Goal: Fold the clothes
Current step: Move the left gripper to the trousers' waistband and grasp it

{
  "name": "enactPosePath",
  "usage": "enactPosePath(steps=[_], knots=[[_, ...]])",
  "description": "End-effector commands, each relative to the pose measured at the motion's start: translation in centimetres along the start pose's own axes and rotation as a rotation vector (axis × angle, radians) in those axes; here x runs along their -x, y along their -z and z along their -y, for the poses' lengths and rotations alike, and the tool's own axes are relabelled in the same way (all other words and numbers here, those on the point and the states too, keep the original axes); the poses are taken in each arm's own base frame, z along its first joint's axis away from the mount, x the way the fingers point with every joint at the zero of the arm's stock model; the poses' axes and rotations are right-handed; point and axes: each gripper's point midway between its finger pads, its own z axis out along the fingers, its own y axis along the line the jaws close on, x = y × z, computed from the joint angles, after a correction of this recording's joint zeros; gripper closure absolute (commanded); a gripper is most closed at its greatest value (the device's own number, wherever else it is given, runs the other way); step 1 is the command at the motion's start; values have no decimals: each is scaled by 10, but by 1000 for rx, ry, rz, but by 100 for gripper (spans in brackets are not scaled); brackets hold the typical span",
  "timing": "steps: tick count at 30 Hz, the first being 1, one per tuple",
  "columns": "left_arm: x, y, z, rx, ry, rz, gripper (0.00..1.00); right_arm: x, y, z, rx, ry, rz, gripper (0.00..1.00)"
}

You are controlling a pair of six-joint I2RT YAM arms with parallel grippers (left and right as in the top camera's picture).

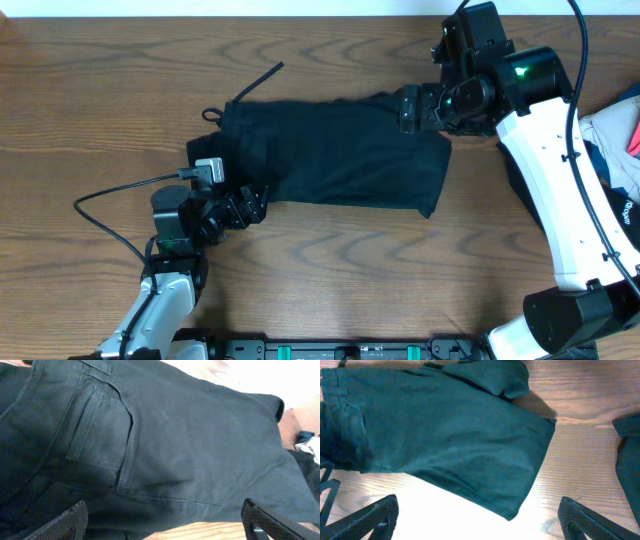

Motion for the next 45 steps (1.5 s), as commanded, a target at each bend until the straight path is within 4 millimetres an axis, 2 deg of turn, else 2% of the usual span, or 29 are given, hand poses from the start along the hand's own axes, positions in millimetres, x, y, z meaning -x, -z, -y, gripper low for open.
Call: enactPosePath(steps=[1,4,6,9,11,13,16,19,23,31,36,45], knots=[[16,3,19,-75,37,12,2,3,-1,5,-29,-4,13,1],[20,5,26,-46,23,-48,2,4,-1,9,-48,-4,20,1],[25,11,18,89,-34,-94,2,5,0,10,-57,-4,23,1],[47,36,4,348,-90,-112,2,5,0,11,-61,-4,26,1],[64,60,0,496,-109,-97,2,6,0,11,-61,-4,28,1],[76,82,-4,597,-66,-65,2,6,0,11,-61,-4,28,1],[72,97,-12,661,50,-36,2,5,-1,11,-61,-4,27,1],[55,102,-24,713,184,-63,2,5,-1,11,-62,-4,25,1],[40,90,-38,731,238,-99,2,4,-1,11,-63,-4,23,1],[15,40,-50,653,309,-234,2,3,-1,12,-65,-4,15,1],[-1,33,-71,696,451,-273,2,1,-1,12,-68,-4,8,1],[-12,24,-88,655,565,-322,2,4,-1,11,-64,-4,19,1]])
